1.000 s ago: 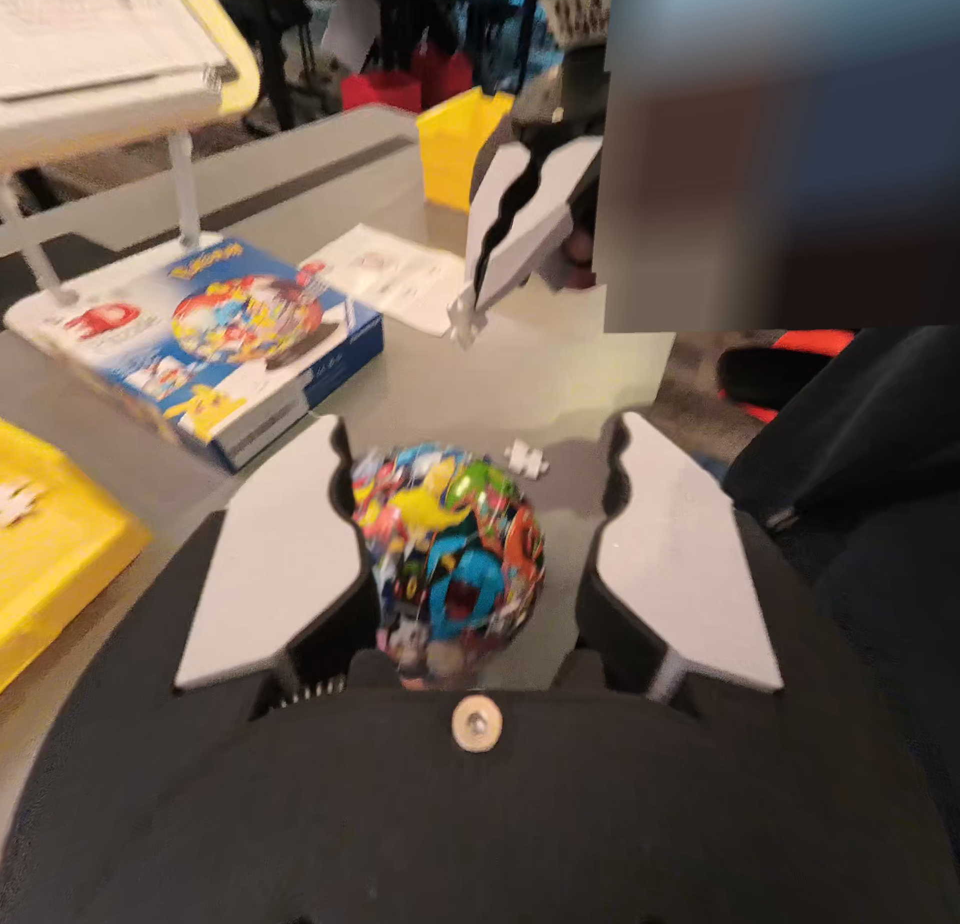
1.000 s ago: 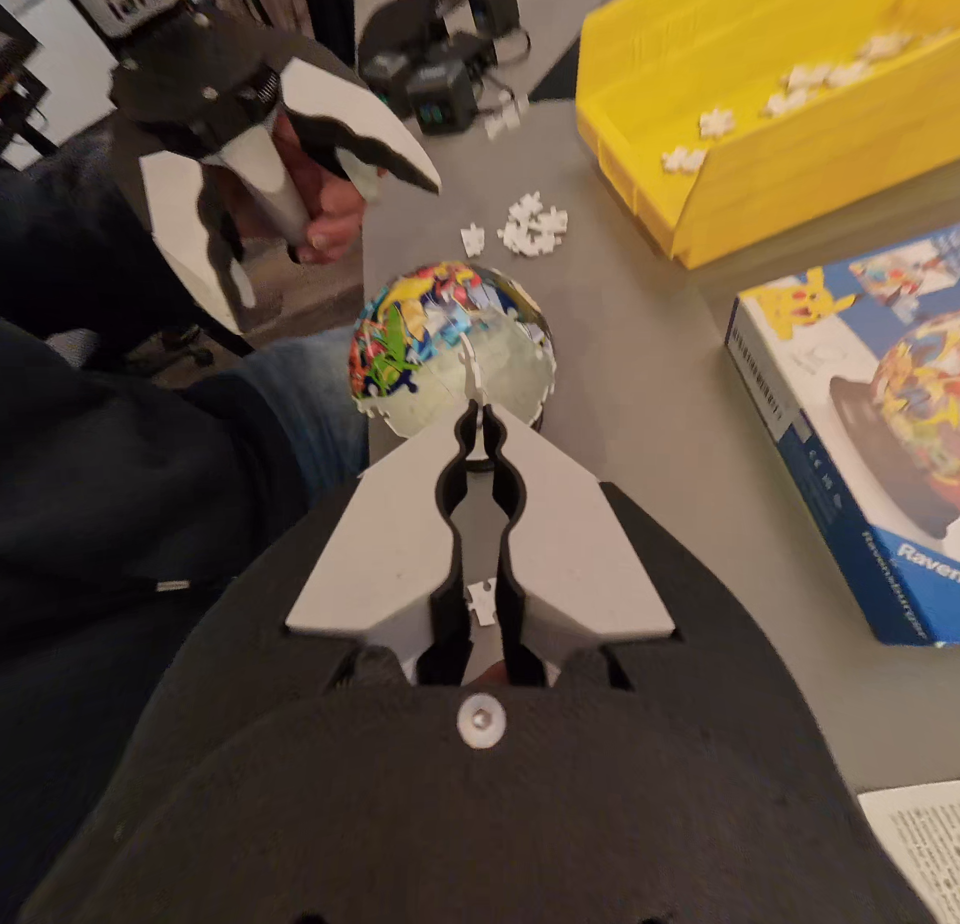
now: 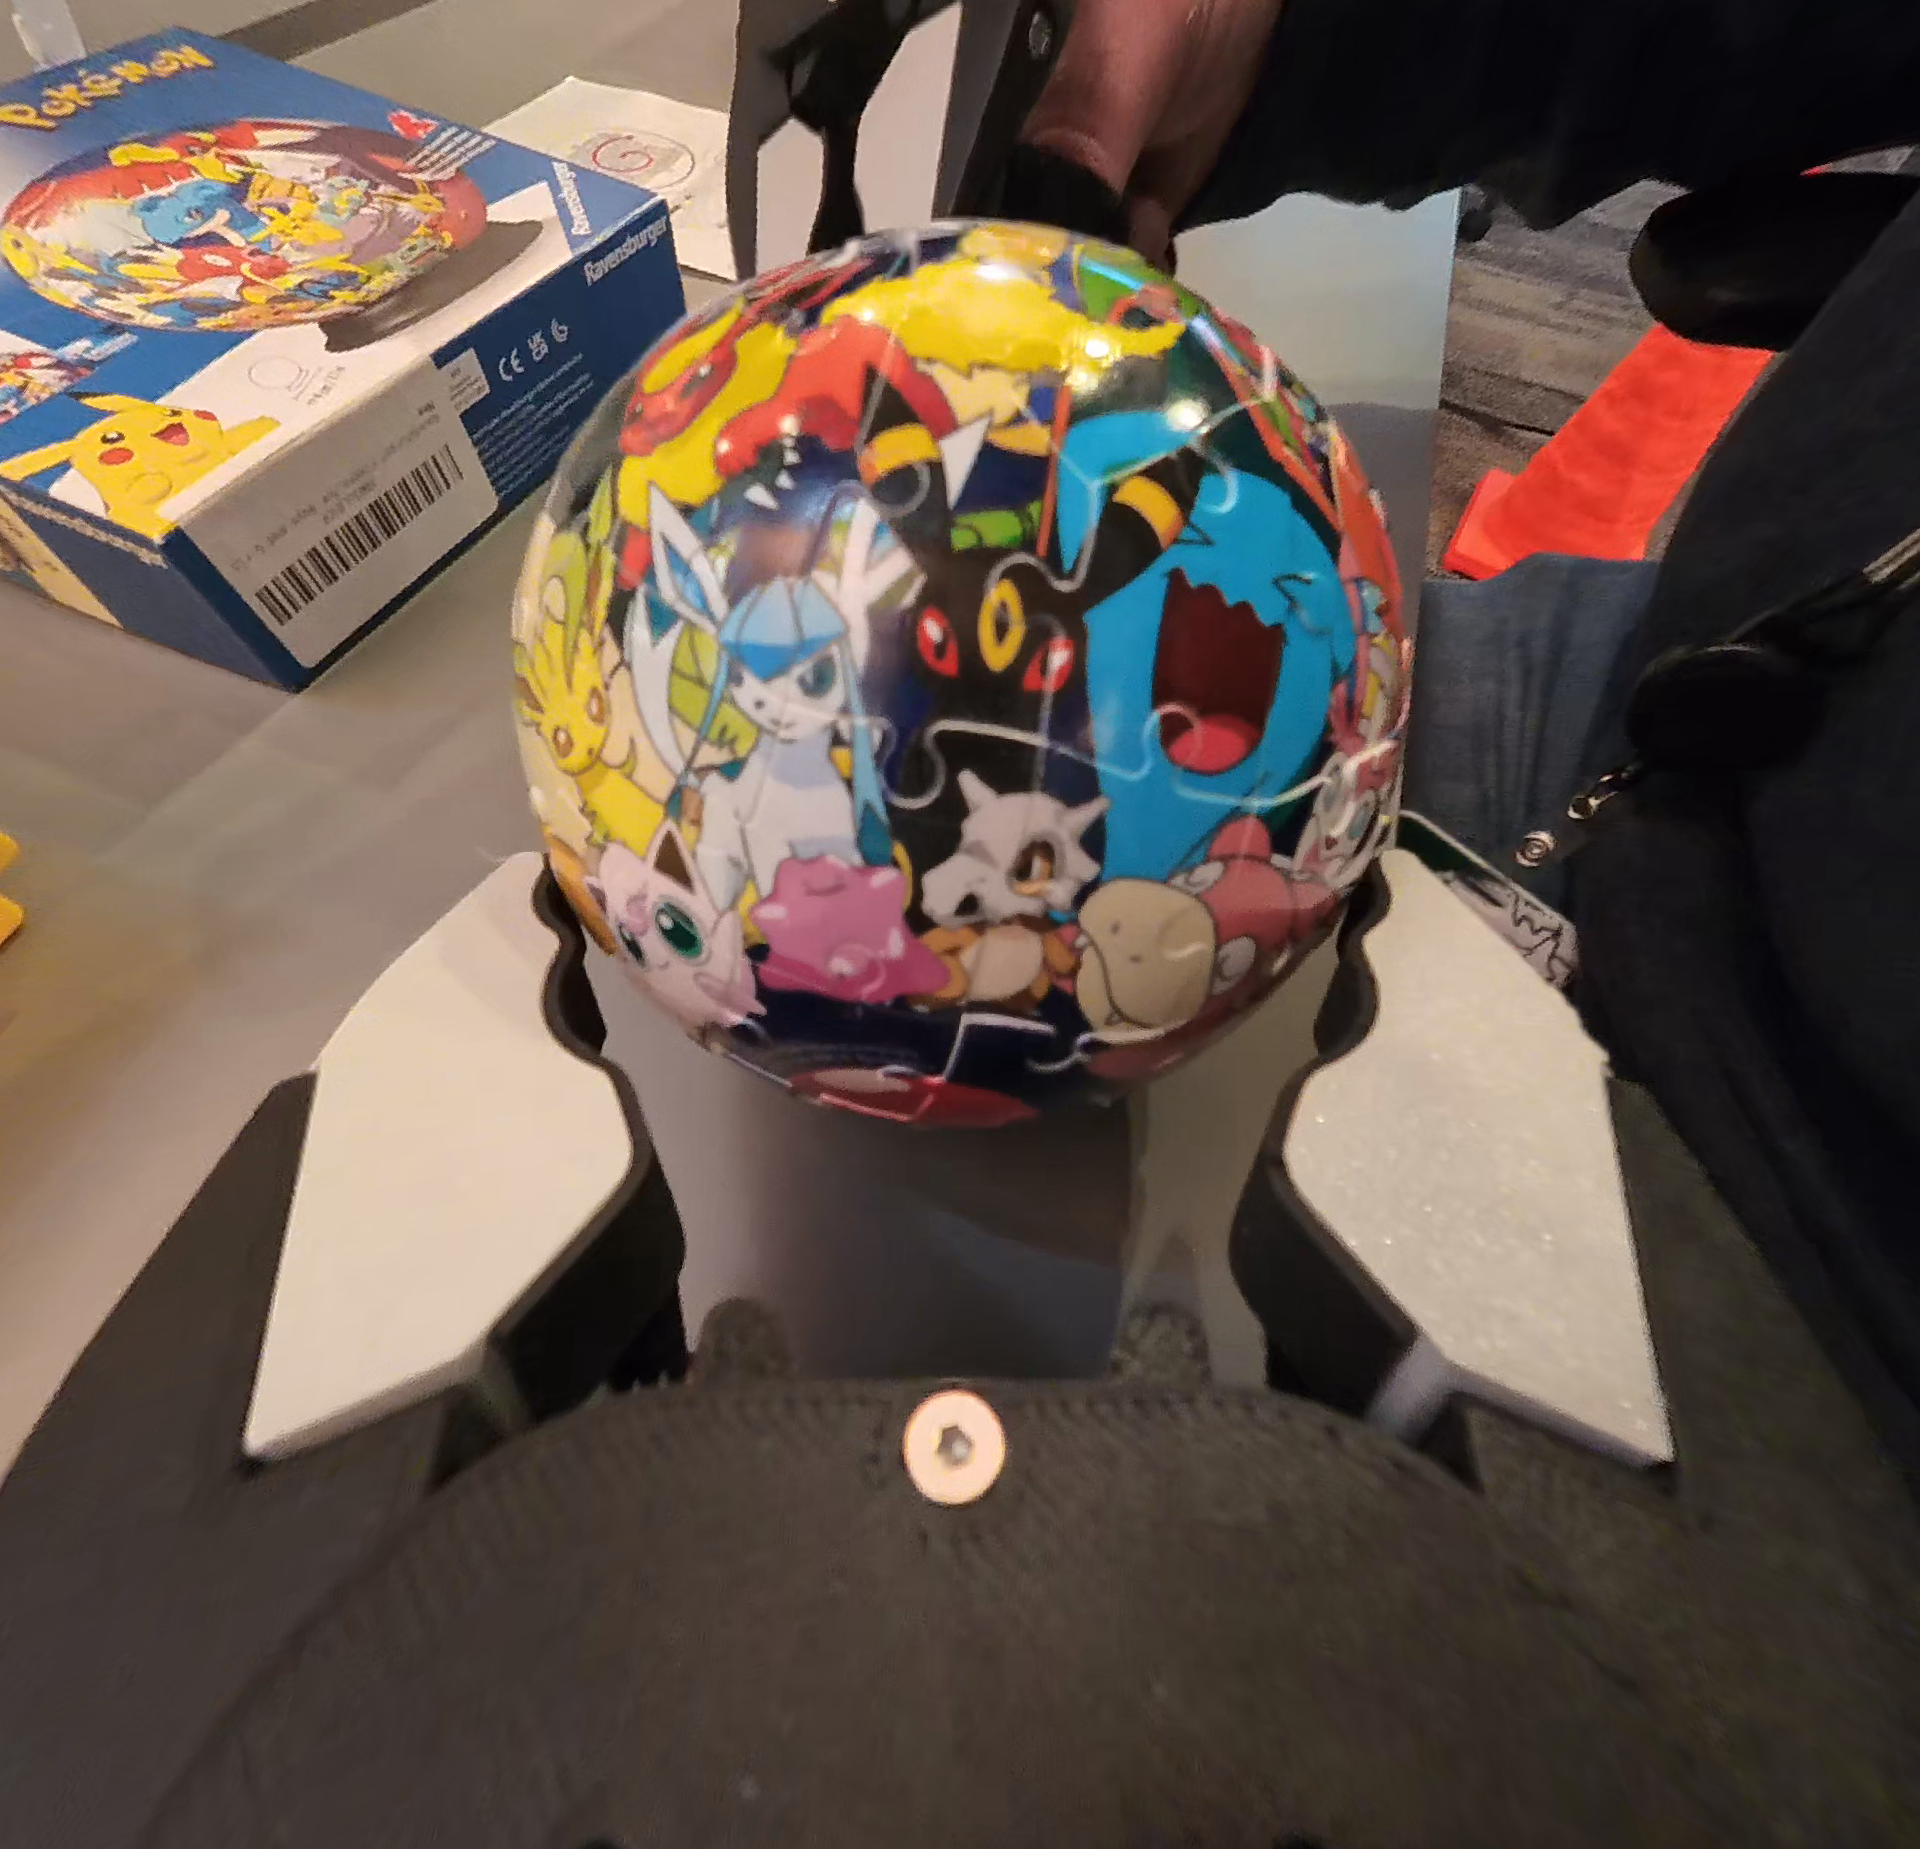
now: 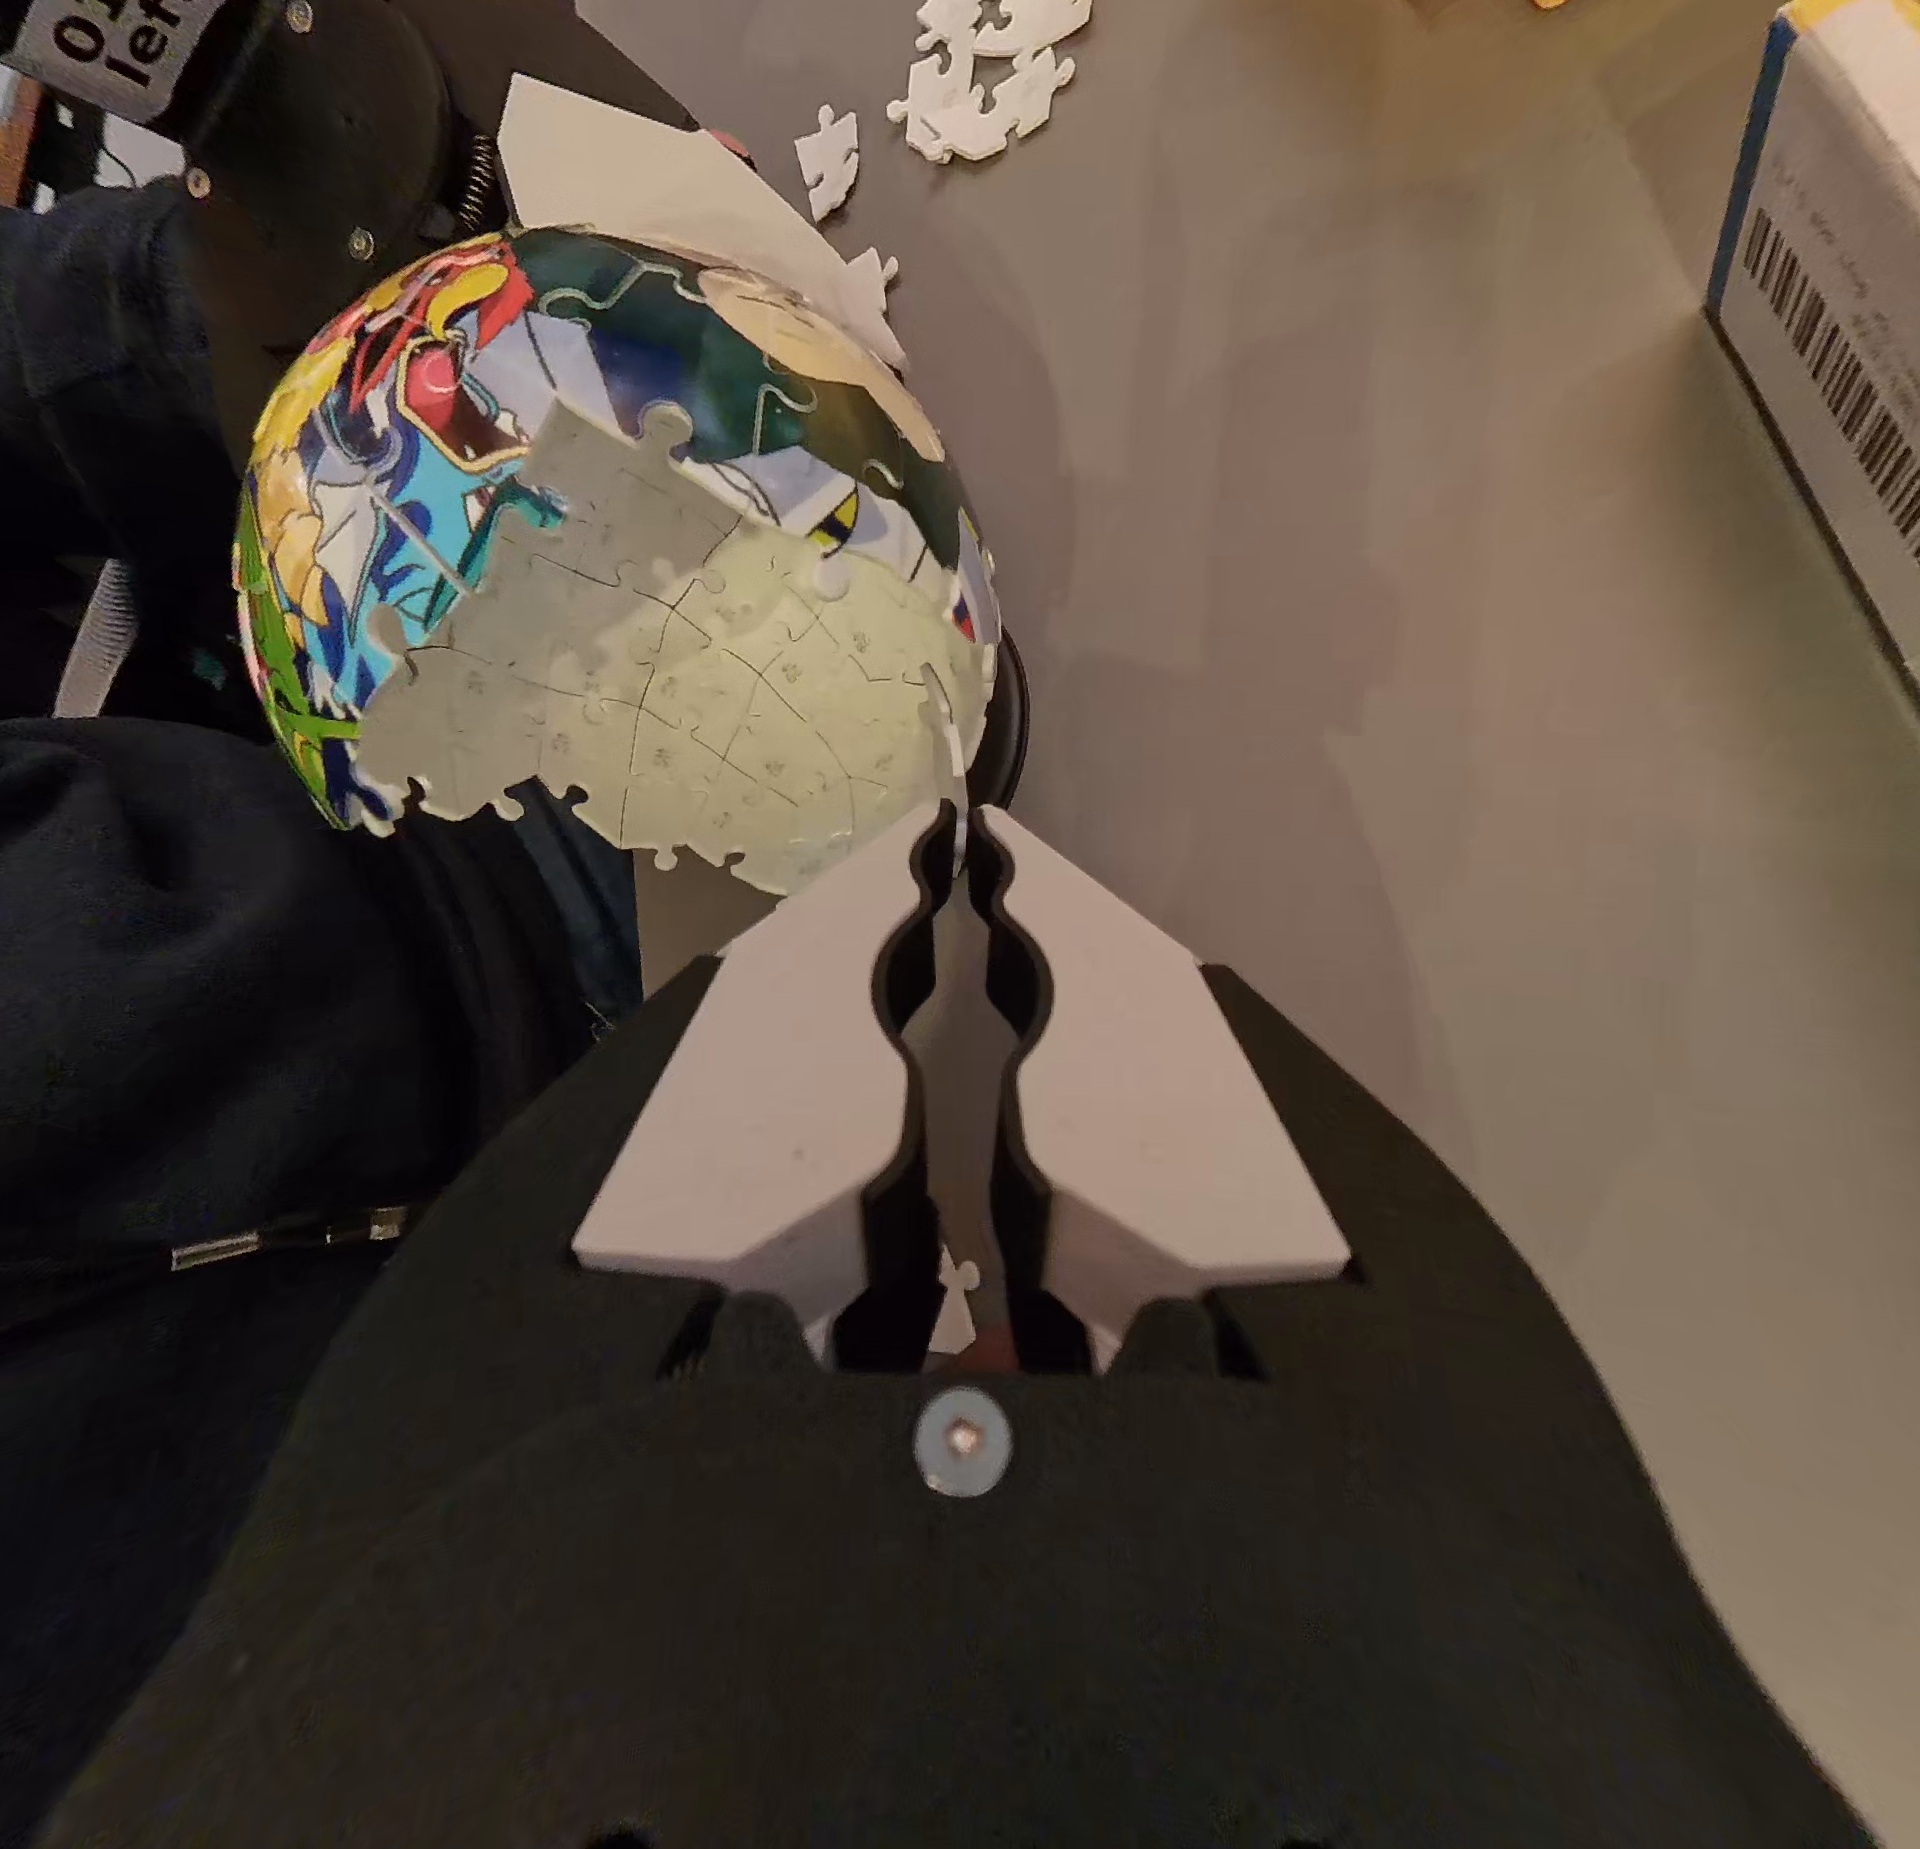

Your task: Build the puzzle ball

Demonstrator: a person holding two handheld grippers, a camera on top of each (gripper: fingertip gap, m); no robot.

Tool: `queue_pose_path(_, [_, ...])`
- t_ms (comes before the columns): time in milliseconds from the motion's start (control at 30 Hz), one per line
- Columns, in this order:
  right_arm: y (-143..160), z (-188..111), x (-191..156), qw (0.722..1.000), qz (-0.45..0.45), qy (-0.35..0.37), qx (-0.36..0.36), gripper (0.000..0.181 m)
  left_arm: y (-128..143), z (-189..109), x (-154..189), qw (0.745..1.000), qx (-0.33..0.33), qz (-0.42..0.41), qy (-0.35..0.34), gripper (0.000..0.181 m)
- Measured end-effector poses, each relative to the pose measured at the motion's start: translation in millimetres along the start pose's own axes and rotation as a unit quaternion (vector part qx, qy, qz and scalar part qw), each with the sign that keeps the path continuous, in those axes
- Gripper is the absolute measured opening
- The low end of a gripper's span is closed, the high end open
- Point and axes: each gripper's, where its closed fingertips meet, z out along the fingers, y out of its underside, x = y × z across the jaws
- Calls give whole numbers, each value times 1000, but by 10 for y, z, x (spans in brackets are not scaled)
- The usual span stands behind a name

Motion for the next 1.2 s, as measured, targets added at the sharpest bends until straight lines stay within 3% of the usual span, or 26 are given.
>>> queue_pose_path(700, [43,76,-109,1000,6,-23,1,0,-145,-83,55,999,-1,-12,33,129])
queue_pose_path(1200, [135,291,-275,998,15,-54,-15,0,-183,-181,153,992,27,-95,80,128])
